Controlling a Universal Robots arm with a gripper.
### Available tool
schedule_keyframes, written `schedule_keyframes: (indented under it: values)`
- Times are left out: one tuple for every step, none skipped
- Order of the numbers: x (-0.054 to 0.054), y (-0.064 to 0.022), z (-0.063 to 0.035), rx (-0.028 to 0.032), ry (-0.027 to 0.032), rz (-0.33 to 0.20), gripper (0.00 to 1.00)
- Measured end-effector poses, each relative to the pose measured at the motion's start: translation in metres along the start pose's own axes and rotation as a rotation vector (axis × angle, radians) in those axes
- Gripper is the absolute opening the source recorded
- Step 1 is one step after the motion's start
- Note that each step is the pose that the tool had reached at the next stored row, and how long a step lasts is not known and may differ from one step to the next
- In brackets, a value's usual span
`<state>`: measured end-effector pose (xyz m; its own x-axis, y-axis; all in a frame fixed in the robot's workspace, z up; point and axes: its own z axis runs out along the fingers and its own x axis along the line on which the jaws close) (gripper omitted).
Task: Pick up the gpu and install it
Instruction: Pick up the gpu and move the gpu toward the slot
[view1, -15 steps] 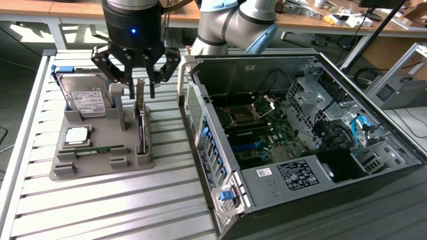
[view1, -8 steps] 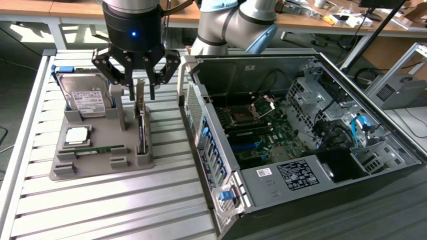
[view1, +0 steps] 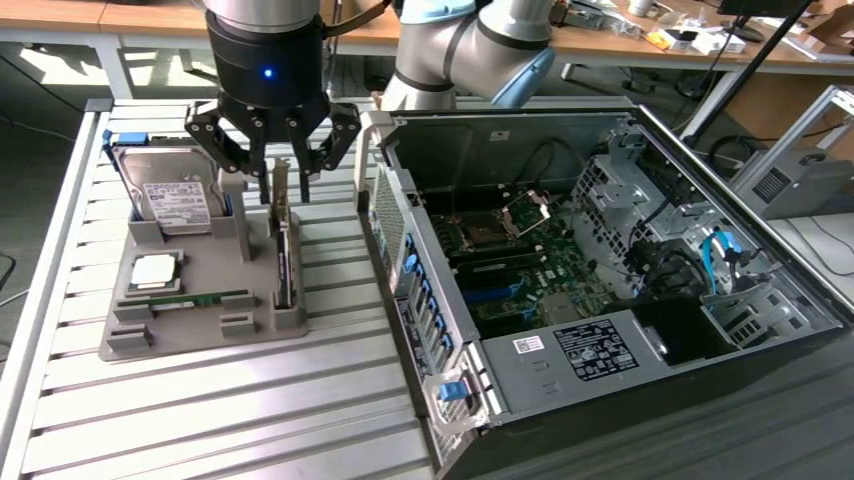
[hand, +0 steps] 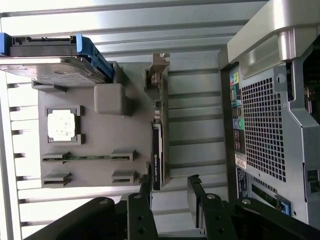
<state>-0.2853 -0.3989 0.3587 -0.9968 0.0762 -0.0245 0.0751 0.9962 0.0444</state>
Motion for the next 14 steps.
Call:
schedule_keyframes:
  values:
    - [0.0,0.0,0.0005,0.0,0.0,0.0,0.42]
    - [0.0,0.0,0.0008,0.0001,0.0001,0.0,0.42]
    - [0.0,-0.0001,0.0012,0.0002,0.0002,0.0,0.42]
    - [0.0001,-0.0001,0.0014,0.0001,0.0002,0.0,0.42]
    - [0.0001,-0.0001,0.0017,0.0001,0.0001,0.0,0.42]
    - [0.0001,-0.0001,0.0019,0.0001,0.0001,0.0,0.42]
    - [0.0001,-0.0001,0.0022,0.0001,0.0001,0.0,0.42]
    - [0.0001,-0.0001,0.0024,0.0001,0.0001,0.0,0.42]
    - [0.0001,-0.0001,0.0027,0.0001,0.0001,0.0,0.42]
    - [0.0001,-0.0001,0.0029,0.0001,0.0001,0.0,0.42]
    - [0.0001,-0.0002,0.0031,0.0001,0.0001,0.0,0.42]
    - [0.0001,-0.0002,0.0034,0.0001,0.0001,0.0,0.42]
    - [0.0001,-0.0002,0.0035,0.0001,0.0001,0.0,0.42]
    - [0.0001,-0.0002,0.004,0.0,0.0,0.0,0.42]
